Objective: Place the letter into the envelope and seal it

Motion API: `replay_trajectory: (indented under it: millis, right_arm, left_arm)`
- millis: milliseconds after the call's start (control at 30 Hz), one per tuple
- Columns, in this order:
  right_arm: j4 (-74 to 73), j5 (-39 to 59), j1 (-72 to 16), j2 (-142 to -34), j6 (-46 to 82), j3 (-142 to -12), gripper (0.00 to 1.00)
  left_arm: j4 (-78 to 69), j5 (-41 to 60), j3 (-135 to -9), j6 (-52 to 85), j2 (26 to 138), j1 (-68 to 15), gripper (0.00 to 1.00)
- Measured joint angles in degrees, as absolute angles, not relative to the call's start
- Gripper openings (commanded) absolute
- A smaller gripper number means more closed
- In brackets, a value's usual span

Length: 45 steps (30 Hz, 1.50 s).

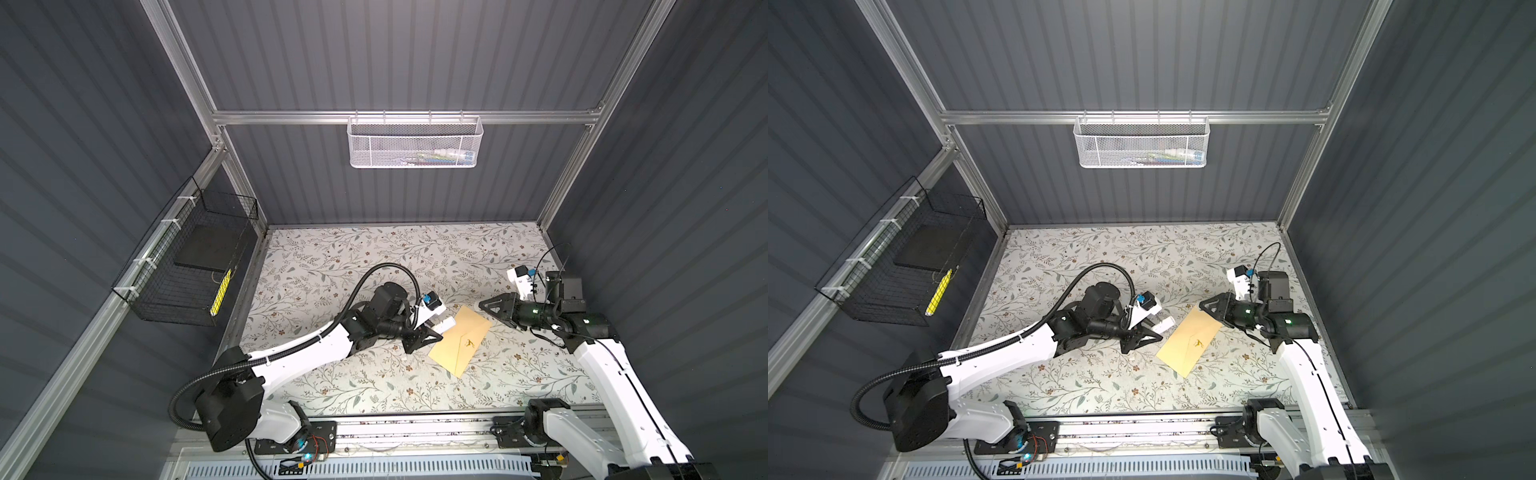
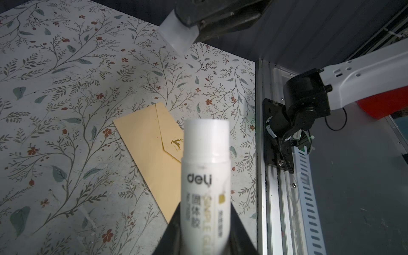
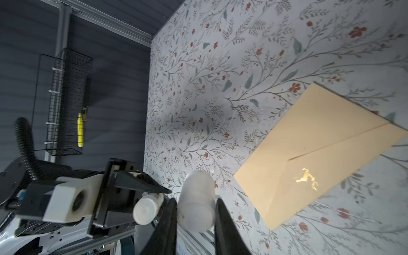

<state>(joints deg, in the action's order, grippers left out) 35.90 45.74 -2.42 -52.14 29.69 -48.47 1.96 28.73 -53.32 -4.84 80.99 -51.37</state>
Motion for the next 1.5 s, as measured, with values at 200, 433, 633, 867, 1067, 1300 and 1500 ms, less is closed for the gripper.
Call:
replay_trajectory:
  millis: [200, 433, 633, 867, 1067, 1300, 1500]
  right_arm:
    - [31.83, 51.46, -5.54, -49.23, 33.69, -46.54, 0.24]
    - [28.25, 52.73, -9.96, -48.8, 36.8, -44.34, 0.25]
    - [26.06, 52.64, -10.83, -48.82, 38.5, -44.1, 0.25]
    - [22.9, 52.77, -11.05, -49.93, 39.66, -43.35, 0.25]
    - [19.68, 53.69, -11.42, -51.11, 40.58, -42.39, 0.25]
    - [17.78, 55.75, -11.44, -52.23, 40.91, -40.75, 0.25]
    - [17.37, 57.14, -11.51, -53.45, 40.86, -40.51, 0.24]
  left_arm:
    - [0.14, 30.26, -55.29, -4.19, 83.55, -50.89, 0.02]
    - [-0.93, 31.16, -56.47, -3.79, 84.05, -50.78, 0.02]
    - [-0.99, 31.46, -56.53, -3.79, 84.16, -50.63, 0.02]
    - [-1.1, 32.64, -56.53, -3.84, 84.16, -50.52, 0.02]
    - [-0.62, 33.52, -56.53, -4.49, 84.18, -49.82, 0.02]
    - [1.58, 33.47, -56.53, -7.73, 84.18, -49.67, 0.0]
    - [2.59, 33.04, -56.53, -11.09, 84.14, -49.67, 0.0]
